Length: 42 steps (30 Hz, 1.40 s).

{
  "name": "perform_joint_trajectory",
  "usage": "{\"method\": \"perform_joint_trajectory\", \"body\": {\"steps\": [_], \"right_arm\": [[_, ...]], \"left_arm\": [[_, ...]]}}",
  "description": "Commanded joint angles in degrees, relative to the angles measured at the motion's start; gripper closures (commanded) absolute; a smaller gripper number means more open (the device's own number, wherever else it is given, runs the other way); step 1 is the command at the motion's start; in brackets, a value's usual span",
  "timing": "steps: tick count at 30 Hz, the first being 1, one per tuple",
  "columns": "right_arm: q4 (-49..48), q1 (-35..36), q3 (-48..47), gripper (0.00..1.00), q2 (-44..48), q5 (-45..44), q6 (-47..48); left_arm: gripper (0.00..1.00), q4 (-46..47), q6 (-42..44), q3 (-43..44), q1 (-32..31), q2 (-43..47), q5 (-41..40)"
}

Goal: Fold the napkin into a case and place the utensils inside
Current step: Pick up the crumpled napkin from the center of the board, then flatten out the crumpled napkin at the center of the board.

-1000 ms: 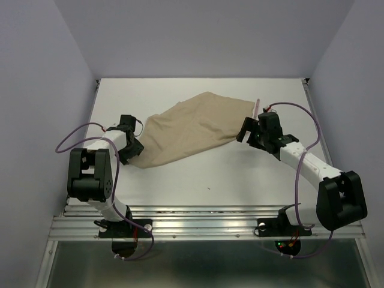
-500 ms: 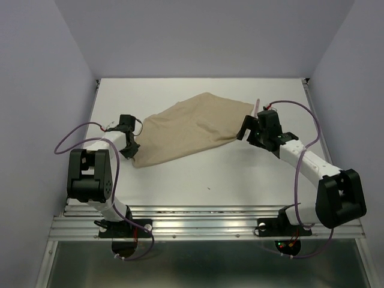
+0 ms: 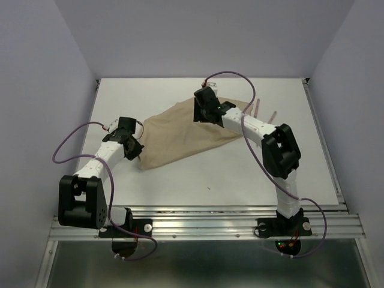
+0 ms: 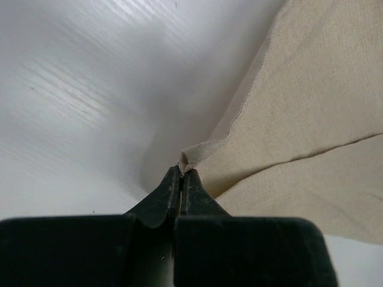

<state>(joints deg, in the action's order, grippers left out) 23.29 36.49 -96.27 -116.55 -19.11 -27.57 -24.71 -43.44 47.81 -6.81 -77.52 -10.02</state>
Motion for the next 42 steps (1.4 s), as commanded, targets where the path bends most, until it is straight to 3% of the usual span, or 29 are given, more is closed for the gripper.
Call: {"method": "perform_joint_trajectory", "body": {"steps": [1, 10, 16, 20, 22, 23, 26, 36, 40, 42], "right_arm": [[5.4, 0.2, -11.6, 0.45, -7.4, -5.6, 2.2], [7.6, 0.8, -24.0, 0.41, -20.4, -5.5, 2.5], [7.8, 1.3, -26.7, 0.47, -23.9, -3.9, 3.2], [7.7, 1.3, -26.1, 0.67, -24.0, -4.0, 3.1], [7.5, 1.3, -25.2, 0.83, -23.0, -5.0, 2.7], [7.5, 1.3, -25.2, 0.83, -22.4, -5.1, 2.6], [5.8, 1.3, -22.9, 0.99, -20.0, -5.8, 2.7], [1.2, 1.3, -18.5, 0.99, -9.1, -10.3, 3.8], [-1.0, 1.3, -19.0, 0.99, -6.0, -13.3, 6.0], [-5.2, 0.8, -19.4, 0.99, -3.9, -13.8, 8.5]], "left_arm": [[1.0, -2.6, -0.7, -3.0, -2.1, 3.4, 2.1], [1.0, -3.3, -0.2, -4.8, -2.5, 5.5, 2.0], [1.0, -2.9, 0.0, -4.7, -2.5, 5.3, 1.9], [1.0, -2.6, 0.0, -4.8, -2.5, 5.3, 2.1], [1.0, -2.7, 0.1, -4.8, -2.5, 5.4, 2.0], [1.0, -2.7, 0.1, -4.8, -2.5, 5.4, 2.0], [1.0, -2.6, 0.1, -5.2, -2.5, 5.7, 1.9], [1.0, -2.2, 0.0, -4.9, -2.5, 5.9, 1.8], [1.0, -1.8, 1.0, 0.1, -2.5, 3.3, 2.8], [1.0, -1.7, 1.9, 6.7, -2.2, 0.5, 3.6]]}}
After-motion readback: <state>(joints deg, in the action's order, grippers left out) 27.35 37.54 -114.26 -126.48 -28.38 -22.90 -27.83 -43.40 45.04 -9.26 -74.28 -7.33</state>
